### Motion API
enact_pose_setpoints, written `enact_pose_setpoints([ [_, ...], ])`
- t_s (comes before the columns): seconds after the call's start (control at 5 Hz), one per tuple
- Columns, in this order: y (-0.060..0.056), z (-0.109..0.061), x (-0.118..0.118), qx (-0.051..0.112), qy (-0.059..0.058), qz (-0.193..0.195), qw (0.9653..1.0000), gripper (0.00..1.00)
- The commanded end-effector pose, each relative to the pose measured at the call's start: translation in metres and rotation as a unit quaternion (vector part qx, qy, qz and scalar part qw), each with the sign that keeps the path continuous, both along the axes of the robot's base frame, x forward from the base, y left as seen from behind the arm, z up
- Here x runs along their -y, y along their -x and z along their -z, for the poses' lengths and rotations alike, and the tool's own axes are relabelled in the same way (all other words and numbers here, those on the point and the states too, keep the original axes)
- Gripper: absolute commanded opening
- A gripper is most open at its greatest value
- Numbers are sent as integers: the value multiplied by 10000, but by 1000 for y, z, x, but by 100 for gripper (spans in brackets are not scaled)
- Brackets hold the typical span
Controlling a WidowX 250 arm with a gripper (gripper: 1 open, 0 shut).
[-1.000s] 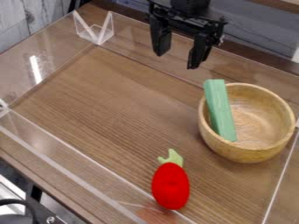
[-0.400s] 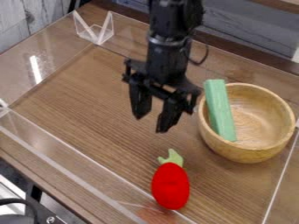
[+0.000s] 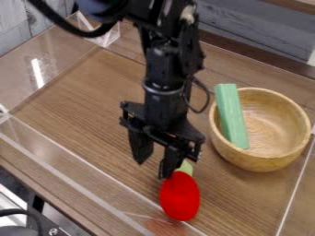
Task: Move the red object to the right side of the table
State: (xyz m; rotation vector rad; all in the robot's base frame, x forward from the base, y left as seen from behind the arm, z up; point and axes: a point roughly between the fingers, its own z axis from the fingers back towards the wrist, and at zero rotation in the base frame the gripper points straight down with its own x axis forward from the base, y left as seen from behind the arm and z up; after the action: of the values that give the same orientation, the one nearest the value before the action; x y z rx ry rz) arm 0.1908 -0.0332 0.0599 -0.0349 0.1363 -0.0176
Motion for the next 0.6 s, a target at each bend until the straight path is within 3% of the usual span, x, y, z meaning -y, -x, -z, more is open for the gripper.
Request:
enact_pose_setpoints([
  [0.0, 9, 4, 4, 277, 73, -35, 9996, 100],
  [0.2, 12, 17, 5, 403, 118, -48, 9991, 0],
  [0.4, 13, 17, 3, 483, 148, 11, 9987, 0],
])
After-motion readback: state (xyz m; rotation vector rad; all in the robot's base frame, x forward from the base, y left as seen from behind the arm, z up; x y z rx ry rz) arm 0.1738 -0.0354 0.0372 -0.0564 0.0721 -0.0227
